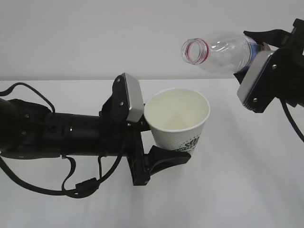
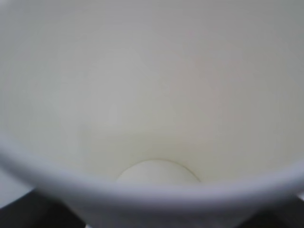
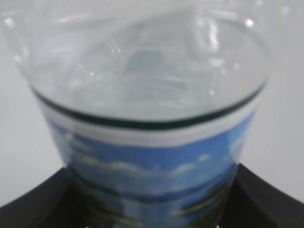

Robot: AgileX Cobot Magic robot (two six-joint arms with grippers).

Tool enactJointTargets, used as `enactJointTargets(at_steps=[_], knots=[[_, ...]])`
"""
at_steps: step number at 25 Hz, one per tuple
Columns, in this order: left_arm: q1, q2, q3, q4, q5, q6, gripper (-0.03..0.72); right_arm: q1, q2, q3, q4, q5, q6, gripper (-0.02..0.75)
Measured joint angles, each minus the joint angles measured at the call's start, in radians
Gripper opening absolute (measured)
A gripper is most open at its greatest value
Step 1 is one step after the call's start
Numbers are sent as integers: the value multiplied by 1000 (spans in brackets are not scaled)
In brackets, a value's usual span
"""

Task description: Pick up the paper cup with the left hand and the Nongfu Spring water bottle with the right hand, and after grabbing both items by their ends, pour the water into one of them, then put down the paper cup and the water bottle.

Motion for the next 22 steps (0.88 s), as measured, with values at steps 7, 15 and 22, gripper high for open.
enactJointTargets(at_steps=[7,15,22], knots=[[0,0,-21,-9,8,-12,564,0,0,-20,0,2,-71,516],[0,0,-21,-5,10,-62,564,0,0,-20,10,4,-144,515],[0,0,-21,9,37,-70,562,0,0,-20,13,4,-197,515]])
